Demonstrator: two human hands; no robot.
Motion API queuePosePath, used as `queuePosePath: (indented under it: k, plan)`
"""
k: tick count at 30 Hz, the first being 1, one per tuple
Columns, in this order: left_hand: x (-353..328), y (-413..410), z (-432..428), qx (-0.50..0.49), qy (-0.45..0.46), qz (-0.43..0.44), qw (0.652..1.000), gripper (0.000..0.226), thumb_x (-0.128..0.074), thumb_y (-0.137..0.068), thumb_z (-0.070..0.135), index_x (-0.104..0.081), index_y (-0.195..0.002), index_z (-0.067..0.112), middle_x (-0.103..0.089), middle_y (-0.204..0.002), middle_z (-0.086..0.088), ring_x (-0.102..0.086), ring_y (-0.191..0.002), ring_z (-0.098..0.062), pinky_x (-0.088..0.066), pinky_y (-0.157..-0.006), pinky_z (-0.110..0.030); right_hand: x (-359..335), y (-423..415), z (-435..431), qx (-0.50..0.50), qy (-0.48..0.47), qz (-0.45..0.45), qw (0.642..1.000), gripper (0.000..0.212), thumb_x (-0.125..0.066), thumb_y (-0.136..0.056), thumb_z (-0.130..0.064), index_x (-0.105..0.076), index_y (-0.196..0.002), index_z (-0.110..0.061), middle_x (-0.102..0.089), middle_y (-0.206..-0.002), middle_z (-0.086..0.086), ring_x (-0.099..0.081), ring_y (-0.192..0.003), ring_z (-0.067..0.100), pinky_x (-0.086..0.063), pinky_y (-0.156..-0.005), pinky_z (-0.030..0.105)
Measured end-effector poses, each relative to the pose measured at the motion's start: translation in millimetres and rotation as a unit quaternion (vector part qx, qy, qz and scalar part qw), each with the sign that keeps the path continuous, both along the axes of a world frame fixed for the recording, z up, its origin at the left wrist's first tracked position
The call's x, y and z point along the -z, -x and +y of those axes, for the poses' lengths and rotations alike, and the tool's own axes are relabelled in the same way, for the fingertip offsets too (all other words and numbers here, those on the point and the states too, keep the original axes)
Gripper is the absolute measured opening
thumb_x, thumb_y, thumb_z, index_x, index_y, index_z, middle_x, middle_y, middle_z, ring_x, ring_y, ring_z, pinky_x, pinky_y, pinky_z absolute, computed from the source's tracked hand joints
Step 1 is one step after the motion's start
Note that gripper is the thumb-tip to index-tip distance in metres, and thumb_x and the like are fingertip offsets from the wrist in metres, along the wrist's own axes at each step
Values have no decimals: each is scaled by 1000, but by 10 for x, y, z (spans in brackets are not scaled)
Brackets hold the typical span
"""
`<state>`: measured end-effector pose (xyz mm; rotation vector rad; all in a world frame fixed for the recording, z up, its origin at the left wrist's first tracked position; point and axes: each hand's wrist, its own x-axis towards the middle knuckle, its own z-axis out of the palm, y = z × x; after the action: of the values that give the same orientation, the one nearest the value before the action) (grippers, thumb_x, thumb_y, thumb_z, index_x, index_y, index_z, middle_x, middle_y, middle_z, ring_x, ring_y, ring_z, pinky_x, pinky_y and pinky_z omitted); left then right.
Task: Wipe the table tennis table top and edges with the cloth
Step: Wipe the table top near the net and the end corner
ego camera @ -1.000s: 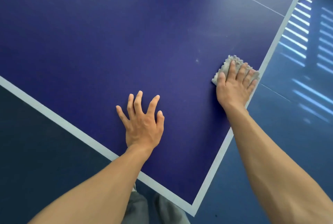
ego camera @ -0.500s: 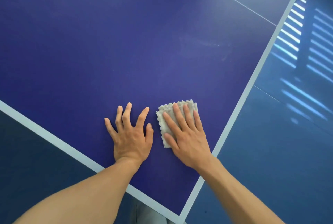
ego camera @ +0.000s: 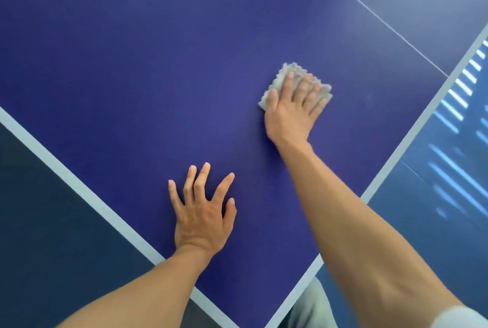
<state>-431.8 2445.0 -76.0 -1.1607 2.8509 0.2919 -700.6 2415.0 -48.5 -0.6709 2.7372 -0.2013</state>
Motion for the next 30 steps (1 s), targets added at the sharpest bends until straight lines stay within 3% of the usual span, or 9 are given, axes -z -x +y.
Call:
queuePosePath:
  k: [4, 8, 11, 13, 16, 19, 23, 27, 30]
  plan:
    - [-26, 32, -8, -12, -6, -12, 1000, 52, -37, -97, 52, -43, -146, 35, -27, -164, -13, -24, -154, -38, -12, -121, -71, 70, -903, 276, -341, 35, 28, 939, 60, -24, -111, -47, -23, -166, -23, -10, -174, 13, -1, -161, 39, -8, -127, 62]
    - [-70, 55, -60, -15, -8, -17, 1000, 53, -39, -96, 51, -44, -146, 36, -29, -164, -13, -25, -153, -38, -11, -121, -71, 110, -634, 1046, -361, 23, 29, 932, 56, -20, -113, -45, -25, -166, -26, -14, -174, 10, -6, -161, 35, -14, -128, 59]
    - [-114, 46, -24, -16, -12, -16, 1000, 54, -39, -96, 50, -44, -149, 37, -31, -163, -14, -27, -152, -39, -14, -120, -72, 44, 135, 1492, -314, -25, 39, 948, 59, -14, -111, -48, -20, -167, -30, -11, -175, 7, -6, -162, 32, -9, -129, 57]
    - [-116, 46, -23, -18, -14, -19, 1000, 54, -39, -96, 50, -44, -149, 37, -31, -162, -14, -28, -152, -39, -15, -119, -73, 14, 737, 1519, -200, -43, 25, 978, 62, -9, -107, -53, -10, -167, -35, -1, -176, 5, 3, -162, 29, 1, -129, 55]
    - [-110, 64, -34, -18, -9, -17, 1000, 54, -39, -96, 49, -45, -148, 37, -32, -162, -14, -29, -152, -40, -14, -119, -74, -15, 1379, 1076, -4, -34, 9, 999, 63, -9, -107, -53, 0, -167, -36, 11, -175, 4, 15, -161, 28, 13, -127, 55]
    - [-97, 57, -34, -20, -6, -11, 1000, 54, -38, -96, 49, -44, -148, 37, -33, -161, -15, -29, -151, -40, -13, -120, -73, -10, 1511, 419, 55, -29, 19, 998, 62, -10, -109, -49, 0, -168, -31, 10, -175, 10, 15, -160, 35, 17, -123, 59]
    - [-86, 71, -36, -25, 3, -5, 1000, 55, -38, -95, 49, -45, -148, 35, -36, -159, -15, -31, -150, -39, -13, -121, -72, 49, 884, -168, -167, 1, 43, 985, 61, -13, -110, -49, -6, -168, -31, 3, -175, 10, 9, -161, 36, 9, -126, 59]
    - [-71, 82, -20, -24, 9, 2, 1000, 55, -39, -95, 48, -48, -148, 34, -38, -158, -15, -32, -150, -39, -12, -121, -71, 132, 152, 229, -448, 52, 63, 891, 56, -23, -111, -45, -30, -164, -27, -21, -172, 12, -13, -160, 39, -12, -126, 61]
    - [-77, 88, -27, -24, 4, 6, 1000, 55, -40, -95, 48, -49, -147, 34, -38, -158, -15, -32, -149, -40, -12, -121, -71, 147, 265, 855, -492, 36, 42, 869, 56, -26, -112, -49, -28, -165, -32, -20, -173, 6, -10, -161, 34, -12, -128, 58]
